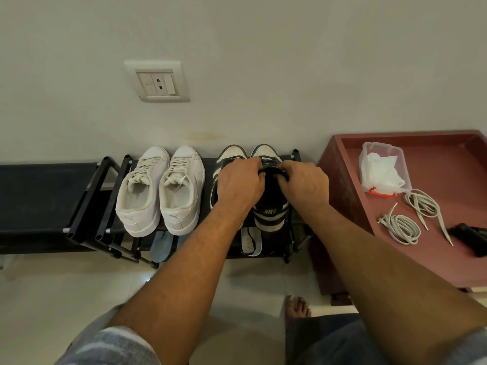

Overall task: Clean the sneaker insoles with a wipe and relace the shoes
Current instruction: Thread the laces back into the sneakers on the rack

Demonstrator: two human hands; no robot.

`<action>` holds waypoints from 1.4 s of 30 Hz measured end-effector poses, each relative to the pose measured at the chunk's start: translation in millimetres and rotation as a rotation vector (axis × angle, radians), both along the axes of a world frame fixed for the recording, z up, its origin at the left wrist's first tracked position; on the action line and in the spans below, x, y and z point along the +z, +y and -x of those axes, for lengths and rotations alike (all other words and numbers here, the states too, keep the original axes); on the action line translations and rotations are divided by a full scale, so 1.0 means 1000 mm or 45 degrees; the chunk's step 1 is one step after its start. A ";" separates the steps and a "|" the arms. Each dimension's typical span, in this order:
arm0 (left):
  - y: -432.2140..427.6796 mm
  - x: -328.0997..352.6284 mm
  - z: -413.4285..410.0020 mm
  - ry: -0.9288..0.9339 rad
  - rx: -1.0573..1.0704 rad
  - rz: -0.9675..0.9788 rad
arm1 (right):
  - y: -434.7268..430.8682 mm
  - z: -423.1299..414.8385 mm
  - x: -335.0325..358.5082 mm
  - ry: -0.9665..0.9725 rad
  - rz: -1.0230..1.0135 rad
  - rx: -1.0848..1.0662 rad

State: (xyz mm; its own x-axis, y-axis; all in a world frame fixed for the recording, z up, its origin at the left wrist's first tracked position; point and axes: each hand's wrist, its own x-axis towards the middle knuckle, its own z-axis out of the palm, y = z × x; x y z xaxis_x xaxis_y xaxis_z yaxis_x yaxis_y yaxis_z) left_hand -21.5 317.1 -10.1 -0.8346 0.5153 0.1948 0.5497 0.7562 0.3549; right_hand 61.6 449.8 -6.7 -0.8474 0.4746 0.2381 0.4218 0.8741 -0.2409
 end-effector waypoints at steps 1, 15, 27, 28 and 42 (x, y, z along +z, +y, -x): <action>-0.001 0.001 0.001 -0.016 -0.003 0.022 | 0.000 0.001 -0.001 0.006 0.036 -0.020; -0.019 0.025 0.001 -0.336 0.012 -0.161 | 0.026 -0.017 0.017 -0.116 0.512 -0.013; -0.033 0.091 0.020 -0.881 -0.144 -0.651 | 0.014 0.001 0.064 0.176 1.102 0.001; -0.034 0.100 0.020 -0.849 -0.167 -0.662 | 0.010 0.002 0.072 0.205 1.083 0.024; -0.044 0.189 0.000 -0.087 -0.333 -0.652 | -0.033 0.004 0.161 0.611 0.743 0.394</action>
State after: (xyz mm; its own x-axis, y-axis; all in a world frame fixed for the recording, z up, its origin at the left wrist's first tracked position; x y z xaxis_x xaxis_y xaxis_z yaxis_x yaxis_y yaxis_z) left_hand -21.6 273.2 179.1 -0.7114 0.5606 0.4238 0.6583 0.3205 0.6811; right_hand 57.4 416.9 154.4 -0.8288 0.3958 0.3955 -0.0829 0.6122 -0.7864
